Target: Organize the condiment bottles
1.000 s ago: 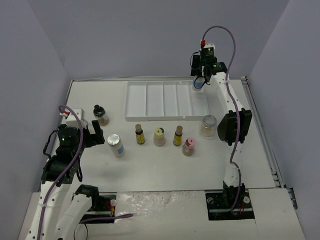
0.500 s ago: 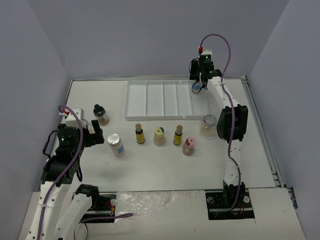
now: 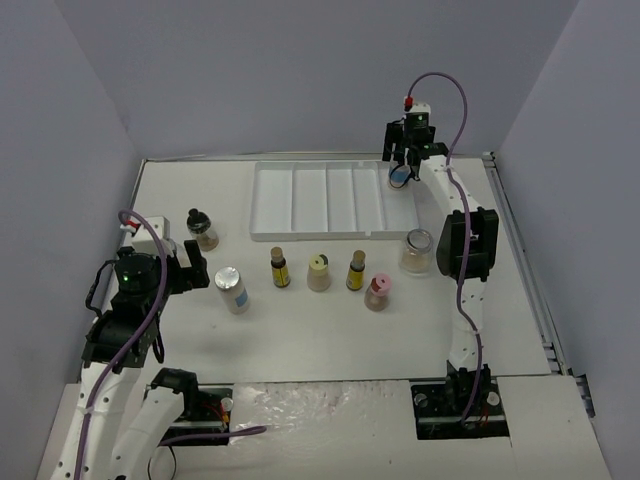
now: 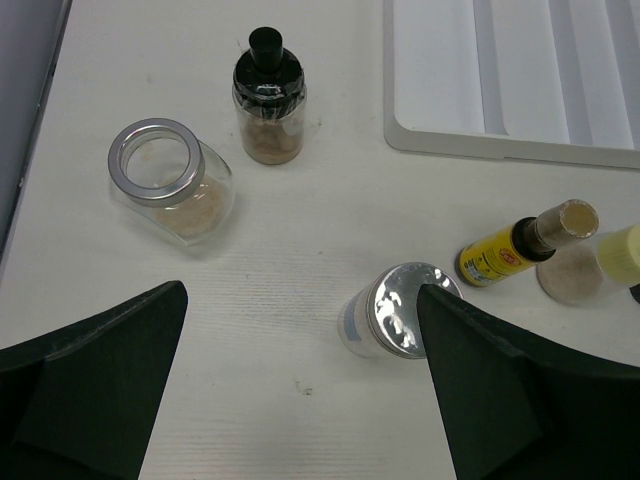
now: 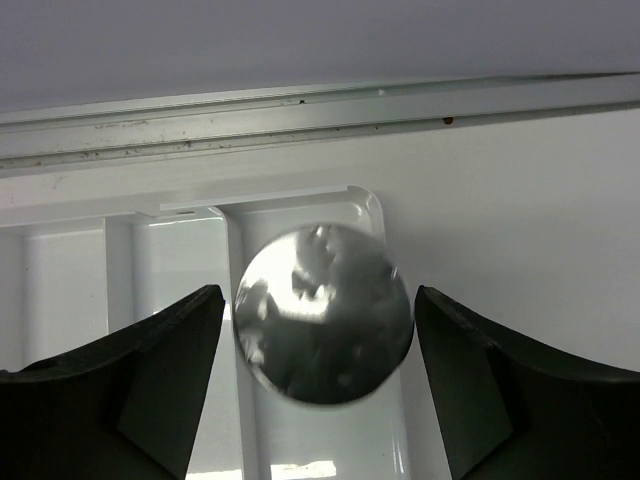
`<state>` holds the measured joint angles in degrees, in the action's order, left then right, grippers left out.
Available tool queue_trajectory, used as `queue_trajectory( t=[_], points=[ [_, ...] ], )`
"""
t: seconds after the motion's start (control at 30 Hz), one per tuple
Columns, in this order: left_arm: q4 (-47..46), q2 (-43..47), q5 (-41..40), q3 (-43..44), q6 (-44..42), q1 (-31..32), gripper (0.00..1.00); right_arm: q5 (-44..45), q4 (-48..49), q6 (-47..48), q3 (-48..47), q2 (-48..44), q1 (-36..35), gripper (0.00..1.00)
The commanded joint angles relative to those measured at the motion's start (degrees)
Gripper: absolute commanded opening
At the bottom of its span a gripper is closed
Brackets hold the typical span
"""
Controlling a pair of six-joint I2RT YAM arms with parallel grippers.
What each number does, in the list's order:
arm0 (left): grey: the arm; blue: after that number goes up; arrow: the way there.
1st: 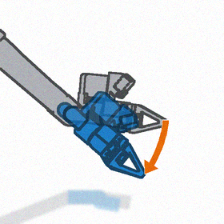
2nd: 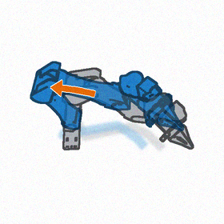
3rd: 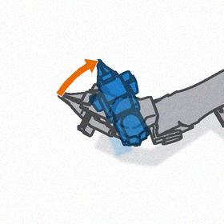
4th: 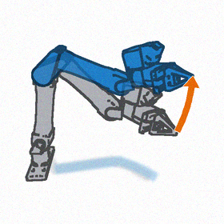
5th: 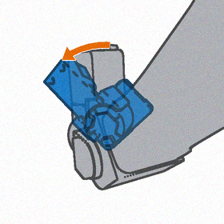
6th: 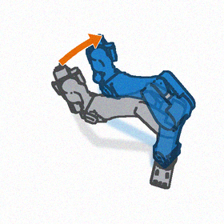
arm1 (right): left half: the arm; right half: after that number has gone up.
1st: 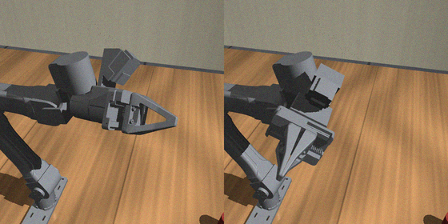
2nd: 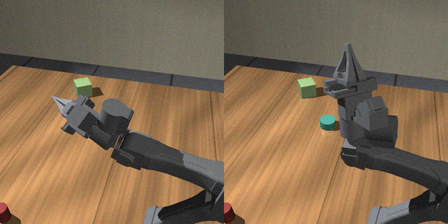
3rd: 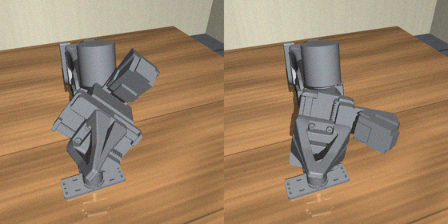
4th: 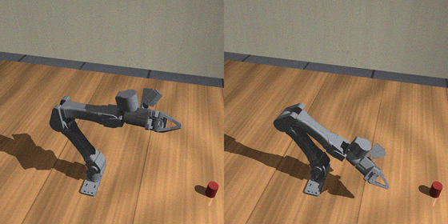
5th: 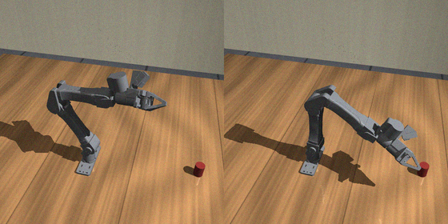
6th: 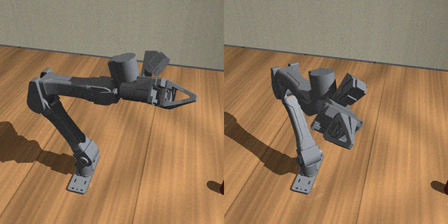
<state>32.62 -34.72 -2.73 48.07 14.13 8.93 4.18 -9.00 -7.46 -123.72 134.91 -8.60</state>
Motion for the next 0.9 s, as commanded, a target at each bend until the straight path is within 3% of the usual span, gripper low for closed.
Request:
queue_trajectory(
  t=[0.0, 0.17, 0.4, 0.63, 0.87],
  points=[
    [-4.76, -0.75, 1.41, 0.70, 0.11, -0.05, 0.97, -0.85, 5.75, 0.65, -0.16, -3.34, 0.38, 0.84],
    [-4.36, -0.65, 1.59, 0.79, 0.79, -0.05, 0.97, -2.71, 5.75, 0.88, 0.70, -4.67, 0.58, 0.98],
    [-3.81, 0.29, 4.24, -0.10, 3.68, -0.05, 0.97, -6.29, 5.49, 0.43, 4.34, -14.85, 0.51, 1.00],
    [-0.20, 0.65, 5.29, -1.30, 7.07, -0.05, 0.97, -6.00, 5.45, -1.17, 21.32, -33.83, -0.02, 1.00],
    [-0.27, -6.62, 10.07, -1.39, 9.47, 0.33, 0.97, -9.22, 6.49, -6.63, 34.90, -47.80, -4.57, 1.00]
  ],
)
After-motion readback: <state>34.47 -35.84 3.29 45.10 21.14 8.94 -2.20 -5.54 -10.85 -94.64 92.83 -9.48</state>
